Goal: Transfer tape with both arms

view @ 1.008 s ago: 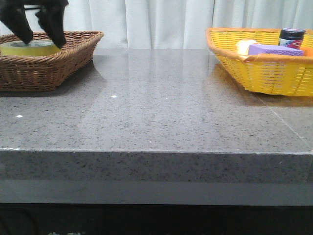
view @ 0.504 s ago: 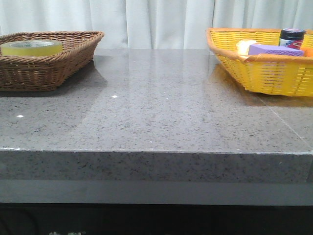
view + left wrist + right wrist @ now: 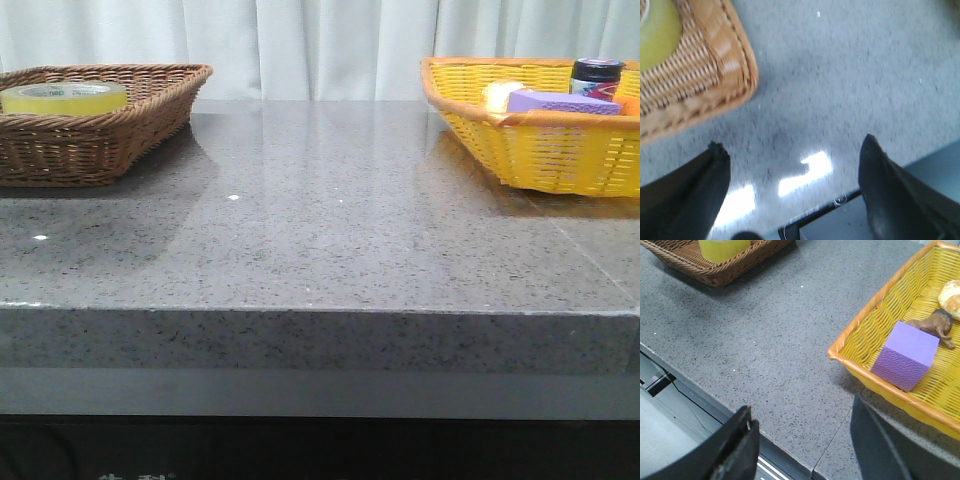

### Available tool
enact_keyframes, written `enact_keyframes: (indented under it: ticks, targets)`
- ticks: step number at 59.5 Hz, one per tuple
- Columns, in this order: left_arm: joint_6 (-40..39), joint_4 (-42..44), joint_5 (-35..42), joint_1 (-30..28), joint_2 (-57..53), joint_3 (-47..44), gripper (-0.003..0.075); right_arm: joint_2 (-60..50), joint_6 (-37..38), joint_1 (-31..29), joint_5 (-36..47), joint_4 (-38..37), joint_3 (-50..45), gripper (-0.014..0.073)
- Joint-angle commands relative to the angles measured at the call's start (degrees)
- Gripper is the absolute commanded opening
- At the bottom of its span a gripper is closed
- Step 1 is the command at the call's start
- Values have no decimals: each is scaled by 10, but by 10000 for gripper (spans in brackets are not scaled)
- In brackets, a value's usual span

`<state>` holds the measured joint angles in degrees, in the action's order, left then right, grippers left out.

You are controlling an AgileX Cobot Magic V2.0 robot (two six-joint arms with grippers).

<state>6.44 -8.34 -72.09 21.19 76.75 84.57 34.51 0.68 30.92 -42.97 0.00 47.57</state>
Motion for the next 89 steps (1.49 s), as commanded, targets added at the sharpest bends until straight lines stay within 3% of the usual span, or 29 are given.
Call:
enact_keyframes:
  ticks: [1, 27, 40, 59, 67, 83, 86, 89]
  targets:
    - [-13, -3, 34, 5, -68, -32, 525, 1, -1, -2, 39, -7, 13, 435]
    - [-21, -4, 210, 5, -339, -247, 526, 1, -1, -2, 39, -7, 13, 435]
    - [-21, -4, 228, 5, -410, -297, 526, 1, -1, -2, 39, -7, 13, 435]
    - [-21, -5, 228, 5, -415, -315, 517, 1, -1, -2, 33, -7, 13, 435]
    - [-21, -5, 228, 5, -415, -316, 396, 1, -1, -2, 32, -7, 13, 391]
    - [-6, 0, 241, 5, -415, -316, 91, 1, -1, -2, 31, -7, 13, -20]
    - [0, 0, 250, 5, -415, -316, 47, 1, -1, -2, 30, -7, 13, -76]
    - [0, 1, 258, 5, -415, -316, 7, 1, -1, -2, 30, -7, 13, -63]
